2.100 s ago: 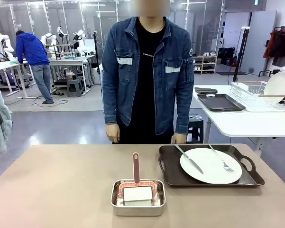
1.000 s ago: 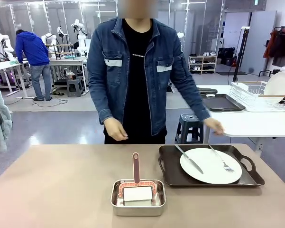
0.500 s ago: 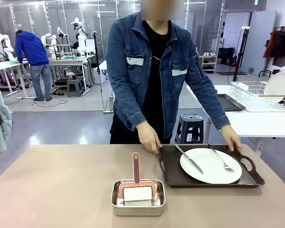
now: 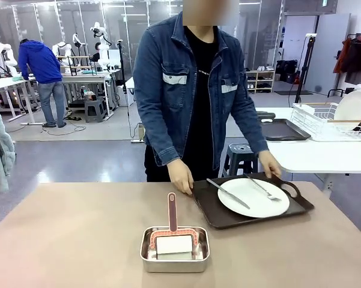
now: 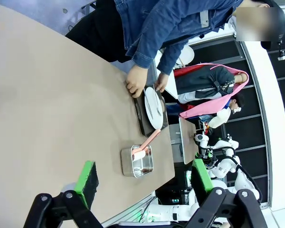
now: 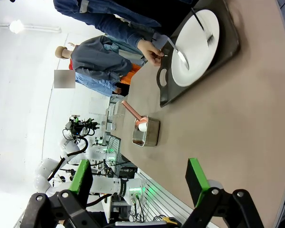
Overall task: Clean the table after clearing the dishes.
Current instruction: When the right (or left) Handle tray is removed, use the right hand (or left hand) to clean the right (or left) side of the table with the Lint Roller.
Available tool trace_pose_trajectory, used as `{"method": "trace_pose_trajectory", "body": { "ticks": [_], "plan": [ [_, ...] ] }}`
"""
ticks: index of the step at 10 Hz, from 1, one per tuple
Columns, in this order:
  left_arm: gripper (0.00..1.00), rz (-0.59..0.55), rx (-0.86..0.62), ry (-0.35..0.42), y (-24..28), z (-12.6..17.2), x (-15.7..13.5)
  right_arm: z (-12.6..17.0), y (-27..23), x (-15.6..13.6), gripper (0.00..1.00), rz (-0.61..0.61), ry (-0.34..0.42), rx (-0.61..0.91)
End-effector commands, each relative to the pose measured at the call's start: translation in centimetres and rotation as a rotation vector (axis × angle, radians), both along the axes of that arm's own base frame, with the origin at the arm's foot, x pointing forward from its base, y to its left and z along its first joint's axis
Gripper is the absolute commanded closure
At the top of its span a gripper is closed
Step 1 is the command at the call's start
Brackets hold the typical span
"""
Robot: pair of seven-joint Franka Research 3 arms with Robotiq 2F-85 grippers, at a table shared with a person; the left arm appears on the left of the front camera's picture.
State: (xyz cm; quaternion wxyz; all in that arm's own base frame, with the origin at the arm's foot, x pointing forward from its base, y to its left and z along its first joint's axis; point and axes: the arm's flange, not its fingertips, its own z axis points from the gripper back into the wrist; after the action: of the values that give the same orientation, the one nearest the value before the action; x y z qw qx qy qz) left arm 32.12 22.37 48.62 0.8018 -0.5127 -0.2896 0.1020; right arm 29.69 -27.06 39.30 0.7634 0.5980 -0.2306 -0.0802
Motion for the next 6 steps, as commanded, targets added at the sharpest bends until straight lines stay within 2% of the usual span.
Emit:
{"method": "trace_pose_trajectory", "body": {
  "ticks": [1,6],
  "plan": [
    [0.0,0.004,-0.012,0.009,-0.03,0.42,-0.27,0.24,0.1,-0.14,0.0,-0.001,-0.001,0.002],
    [0.0,0.004,-0.012,0.009,-0.03,0.42,-0.27,0.24,0.1,-0.14,0.0,-0.001,-0.001,0.002]
  ]
}}
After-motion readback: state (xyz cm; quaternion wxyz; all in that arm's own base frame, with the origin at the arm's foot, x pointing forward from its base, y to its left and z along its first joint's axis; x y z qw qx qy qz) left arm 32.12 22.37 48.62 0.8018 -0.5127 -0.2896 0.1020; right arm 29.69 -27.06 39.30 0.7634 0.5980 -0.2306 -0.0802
